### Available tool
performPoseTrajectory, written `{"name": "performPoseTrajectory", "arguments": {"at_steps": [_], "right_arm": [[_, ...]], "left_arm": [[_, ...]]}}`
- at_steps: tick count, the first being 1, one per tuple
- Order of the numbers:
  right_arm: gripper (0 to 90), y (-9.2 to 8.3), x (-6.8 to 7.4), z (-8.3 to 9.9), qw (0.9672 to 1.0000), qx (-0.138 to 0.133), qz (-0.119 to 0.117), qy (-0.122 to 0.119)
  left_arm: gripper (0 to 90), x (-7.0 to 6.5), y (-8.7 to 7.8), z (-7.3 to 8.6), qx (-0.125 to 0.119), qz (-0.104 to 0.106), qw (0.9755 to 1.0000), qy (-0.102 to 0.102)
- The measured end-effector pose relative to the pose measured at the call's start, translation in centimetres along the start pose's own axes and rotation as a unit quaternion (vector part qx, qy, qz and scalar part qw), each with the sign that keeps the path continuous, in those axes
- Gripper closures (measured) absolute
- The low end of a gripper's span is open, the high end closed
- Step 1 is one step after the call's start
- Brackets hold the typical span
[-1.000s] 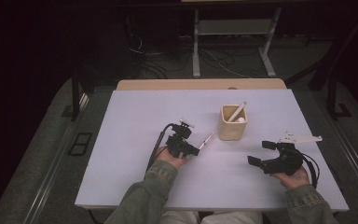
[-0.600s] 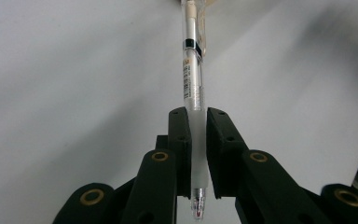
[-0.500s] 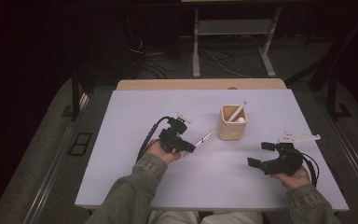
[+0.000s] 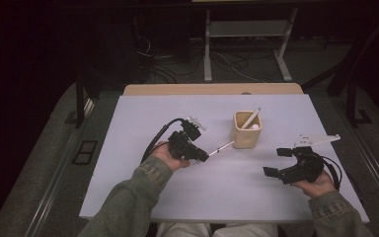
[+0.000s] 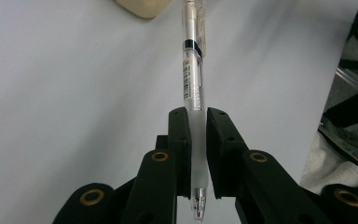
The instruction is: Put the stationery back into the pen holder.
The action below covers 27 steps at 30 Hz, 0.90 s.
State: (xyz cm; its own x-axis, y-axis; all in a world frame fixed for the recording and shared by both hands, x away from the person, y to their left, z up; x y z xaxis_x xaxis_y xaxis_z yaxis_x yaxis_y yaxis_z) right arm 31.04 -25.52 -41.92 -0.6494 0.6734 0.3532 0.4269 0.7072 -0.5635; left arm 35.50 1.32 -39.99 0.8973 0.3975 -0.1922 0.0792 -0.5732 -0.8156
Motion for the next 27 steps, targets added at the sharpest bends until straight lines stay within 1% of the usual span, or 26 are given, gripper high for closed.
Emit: {"name": "performPoseTrajectory", "arguments": {"at_steps": [2,4,7,10,12,15,18,19,20,23,24,25,26,27], "right_arm": [[0.5,-0.1,0.3,-0.5,0.9999,0.005,-0.003,-0.009],[0.5,-0.3,0.6,-0.9,0.9998,0.013,-0.007,-0.014],[0.5,-0.4,1.0,-1.5,0.9992,0.027,-0.013,-0.024],[0.5,-0.4,1.4,-2.2,0.998,0.047,-0.022,-0.038],[0.5,-0.5,1.7,-2.8,0.9968,0.059,-0.025,-0.048],[0.5,-0.6,2.1,-3.5,0.9955,0.071,-0.027,-0.057],[0.5,-0.6,2.5,-4.4,0.9942,0.08,-0.028,-0.066],[0.5,-0.6,2.6,-4.7,0.9939,0.082,-0.029,-0.068],[0.5,-0.6,2.8,-5.0,0.9935,0.083,-0.03,-0.071],[0.5,-0.4,3.2,-5.9,0.9917,0.095,-0.035,-0.08],[0.5,-0.3,3.4,-6.2,0.9908,0.099,-0.038,-0.084],[0.5,-0.2,3.6,-6.5,0.9899,0.106,-0.04,-0.086],[0.5,0.0,3.7,-6.8,0.9887,0.112,-0.042,-0.089],[0.5,0.1,3.8,-7.0,0.9881,0.116,-0.044,-0.091]], "left_arm": [[79.4,-0.1,-0.2,-0.3,0.001,0.002,0.9999,0.014],[79.4,-0.3,-0.4,-0.5,0.0,0.011,0.9996,0.025],[79.5,-0.5,-0.6,-0.7,0.003,0.013,0.9986,0.051],[79.5,-0.4,-0.9,-0.9,0.007,0.01,0.9977,0.067],[79.5,-0.4,-1.1,-1.0,0.005,0.008,0.9974,0.071],[79.5,-0.3,-1.4,-1.3,0.001,0.005,0.9952,0.098],[79.5,-0.5,-1.6,-1.6,0.0,0.0,0.9936,0.113],[79.5,-0.4,-1.8,-1.7,0.004,-0.002,0.9928,0.12],[79.5,-0.4,-1.9,-1.8,0.001,-0.003,0.9925,0.122],[79.4,-0.3,-2.1,-2.0,0.0,-0.01,0.9902,0.139],[79.5,-0.3,-2.1,-2.1,0.001,-0.01,0.9895,0.144],[79.5,-0.4,-2.0,-2.1,0.0,-0.014,0.9895,0.144],[79.5,-0.4,-2.0,-2.1,0.005,-0.013,0.9886,0.15],[79.5,-0.5,-1.9,-2.1,0.001,-0.015,0.988,0.153]]}}
Point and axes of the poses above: each handheld gripper's, and its own axes: y roughly forward along the jaws, z roughly out of its underside, x roughly to its left, the point moved 6 cm from there along y, roughly forward along the jaws, and after that the axes turned 6 degrees about y, right-handed, at the moved point
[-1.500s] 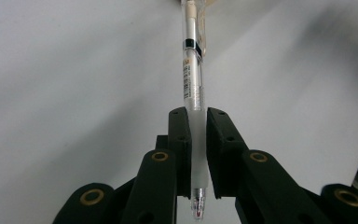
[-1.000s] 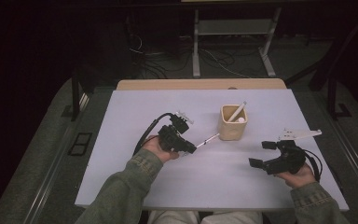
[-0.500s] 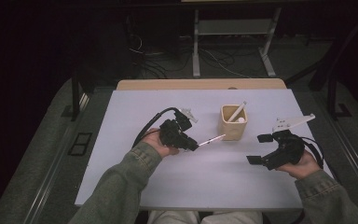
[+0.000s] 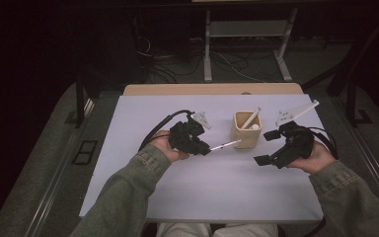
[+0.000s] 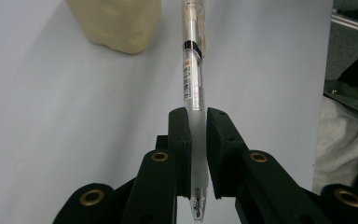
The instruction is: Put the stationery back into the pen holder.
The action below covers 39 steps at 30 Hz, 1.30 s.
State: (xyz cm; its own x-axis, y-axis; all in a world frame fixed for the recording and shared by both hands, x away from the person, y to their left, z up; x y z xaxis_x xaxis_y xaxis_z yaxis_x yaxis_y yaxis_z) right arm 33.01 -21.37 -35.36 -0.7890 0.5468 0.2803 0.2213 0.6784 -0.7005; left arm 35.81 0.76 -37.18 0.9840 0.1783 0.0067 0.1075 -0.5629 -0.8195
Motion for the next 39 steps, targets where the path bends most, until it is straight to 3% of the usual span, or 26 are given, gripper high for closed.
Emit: {"name": "performPoseTrajectory", "arguments": {"at_steps": [6,13,19,20,21,25,32,33,39], "right_arm": [[0.5,0.8,0.3,-1.5,0.9996,0.023,-0.007,-0.012],[0.5,1.9,0.5,-2.5,0.9985,0.049,-0.015,-0.019],[0.5,2.7,0.5,-3.1,0.9967,0.071,-0.023,-0.032],[0.5,2.8,0.6,-3.2,0.9963,0.074,-0.028,-0.034],[0.5,3.0,0.6,-3.3,0.9959,0.077,-0.029,-0.036],[0.5,3.5,0.7,-3.6,0.9942,0.092,-0.037,-0.041],[0.5,4.8,0.9,-3.6,0.9903,0.123,-0.05,-0.042],[0.5,5.1,1.0,-3.6,0.9896,0.127,-0.052,-0.043],[0.5,6.0,1.1,-3.4,0.9867,0.147,-0.057,-0.043]], "left_arm": [[79.4,-0.3,0.2,-0.1,0.005,-0.004,0.9997,0.023],[79.5,-0.9,0.4,-0.3,-0.001,-0.009,0.9978,0.066],[79.4,-1.2,0.7,-0.6,-0.012,-0.016,0.9966,0.079],[79.5,-1.2,0.6,-0.6,-0.004,-0.013,0.9959,0.089],[79.4,-1.4,0.7,-0.7,-0.015,-0.017,0.996,0.087],[79.4,-1.7,0.8,-0.7,-0.011,-0.02,0.9929,0.117],[79.4,-2.1,1.2,-0.9,-0.006,-0.029,0.9892,0.144],[79.4,-2.2,1.3,-0.9,-0.009,-0.027,0.9896,0.141],[79.4,-2.5,1.6,-0.8,-0.002,-0.036,0.9848,0.17]]}}
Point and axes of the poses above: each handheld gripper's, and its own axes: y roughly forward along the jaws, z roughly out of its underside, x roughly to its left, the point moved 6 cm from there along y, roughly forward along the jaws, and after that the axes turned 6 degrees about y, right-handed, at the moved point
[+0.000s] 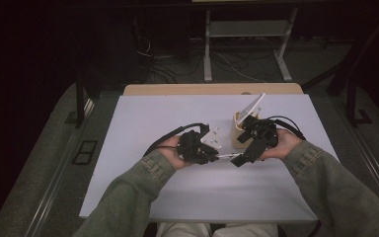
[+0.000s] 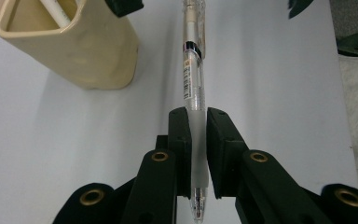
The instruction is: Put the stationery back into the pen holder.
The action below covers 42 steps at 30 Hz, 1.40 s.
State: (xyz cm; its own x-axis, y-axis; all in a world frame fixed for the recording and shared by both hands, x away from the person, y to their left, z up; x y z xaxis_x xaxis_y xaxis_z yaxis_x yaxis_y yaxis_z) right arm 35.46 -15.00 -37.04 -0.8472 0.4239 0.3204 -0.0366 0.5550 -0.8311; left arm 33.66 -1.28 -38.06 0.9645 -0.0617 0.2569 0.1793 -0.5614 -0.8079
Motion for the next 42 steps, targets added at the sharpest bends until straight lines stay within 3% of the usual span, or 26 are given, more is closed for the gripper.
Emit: {"name": "performPoseTrajectory", "arguments": {"at_steps": [1,2,6,8,17,23,26,27,29,32,35,42], "right_arm": [[0.5,0.1,0.0,0.0,1.0,0.0,-0.001,-0.002],[0.5,0.2,0.0,-0.1,1.0,0.001,-0.003,-0.001],[0.5,0.7,-0.1,-0.1,0.9999,0.01,-0.004,-0.003],[0.5,0.9,-0.1,-0.2,0.9999,0.014,-0.008,-0.001],[0.5,2.0,-0.3,-0.4,0.9994,0.028,-0.02,0.003],[0.7,2.9,-0.4,-0.6,0.999,0.04,-0.02,-0.004],[13.6,3.2,-0.5,-0.6,0.9987,0.042,-0.03,-0.001],[14.1,3.3,-0.5,-0.7,0.9987,0.041,-0.031,-0.001],[16.7,3.5,-0.6,-0.6,0.9984,0.047,-0.032,-0.003],[23.5,3.8,-0.6,-0.6,0.9978,0.053,-0.04,0.0],[30.4,4.0,-0.6,-0.6,0.997,0.059,-0.05,-0.001],[40.3,4.3,-0.8,-0.5,0.9955,0.07,-0.063,0.0]], "left_arm": [[79.4,-0.2,0.2,-0.1,-0.007,-0.004,0.9999,-0.011],[79.4,-0.2,0.1,0.1,0.004,-0.004,1.0,0.004],[79.4,-0.3,0.4,0.2,-0.003,-0.011,0.9999,0.006],[79.4,-0.4,0.4,0.3,0.002,-0.017,0.9996,0.022],[79.4,-1.3,0.8,0.3,-0.006,-0.053,0.998,0.034],[79.3,-1.7,1.0,0.8,0.005,-0.055,0.9975,0.045],[79.3,-1.8,1.0,0.9,0.009,-0.053,0.9973,0.05],[79.3,-1.8,1.0,1.0,0.015,-0.052,0.9969,0.058],[79.3,-2.0,1.2,0.9,0.006,-0.054,0.9972,0.05],[79.3,-2.0,1.2,0.9,0.013,-0.054,0.9969,0.057],[79.3,-2.0,1.5,0.8,0.004,-0.058,0.9967,0.056],[79.3,-2.2,1.9,0.6,0.014,-0.054,0.996,0.07]]}}
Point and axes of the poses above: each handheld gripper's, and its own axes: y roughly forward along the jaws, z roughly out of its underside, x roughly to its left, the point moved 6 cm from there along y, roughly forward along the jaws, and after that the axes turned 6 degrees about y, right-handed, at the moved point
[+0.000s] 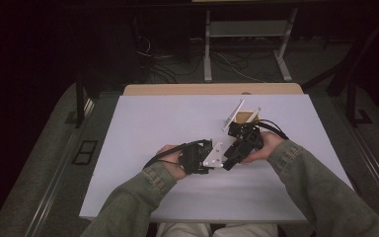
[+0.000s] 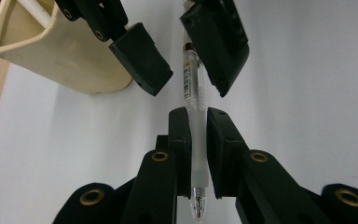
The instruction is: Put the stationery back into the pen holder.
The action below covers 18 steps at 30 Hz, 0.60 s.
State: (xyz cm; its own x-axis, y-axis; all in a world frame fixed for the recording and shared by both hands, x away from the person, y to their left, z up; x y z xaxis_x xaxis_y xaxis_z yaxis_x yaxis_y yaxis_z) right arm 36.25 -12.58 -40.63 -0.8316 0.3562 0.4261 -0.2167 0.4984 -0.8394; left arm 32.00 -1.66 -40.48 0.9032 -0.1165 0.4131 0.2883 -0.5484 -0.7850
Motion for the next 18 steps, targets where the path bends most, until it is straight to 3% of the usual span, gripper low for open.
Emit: {"name": "performPoseTrajectory", "arguments": {"at_steps": [8,15,18], "right_arm": [[49.6,0.36,-0.05,0.08,0.9998,0.012,-0.013,-0.008],[56.1,0.83,-0.18,0.13,0.9994,0.023,-0.021,-0.014],[63.3,0.9,-0.21,0.12,0.9993,0.024,-0.023,-0.015]], "left_arm": [[79.3,-0.09,0.04,-0.27,0.001,0.003,0.9999,0.012],[79.3,-0.22,0.05,-0.31,-0.001,0.006,0.9999,0.012],[79.3,-0.23,0.05,-0.26,-0.003,0.008,0.9999,0.011]]}}
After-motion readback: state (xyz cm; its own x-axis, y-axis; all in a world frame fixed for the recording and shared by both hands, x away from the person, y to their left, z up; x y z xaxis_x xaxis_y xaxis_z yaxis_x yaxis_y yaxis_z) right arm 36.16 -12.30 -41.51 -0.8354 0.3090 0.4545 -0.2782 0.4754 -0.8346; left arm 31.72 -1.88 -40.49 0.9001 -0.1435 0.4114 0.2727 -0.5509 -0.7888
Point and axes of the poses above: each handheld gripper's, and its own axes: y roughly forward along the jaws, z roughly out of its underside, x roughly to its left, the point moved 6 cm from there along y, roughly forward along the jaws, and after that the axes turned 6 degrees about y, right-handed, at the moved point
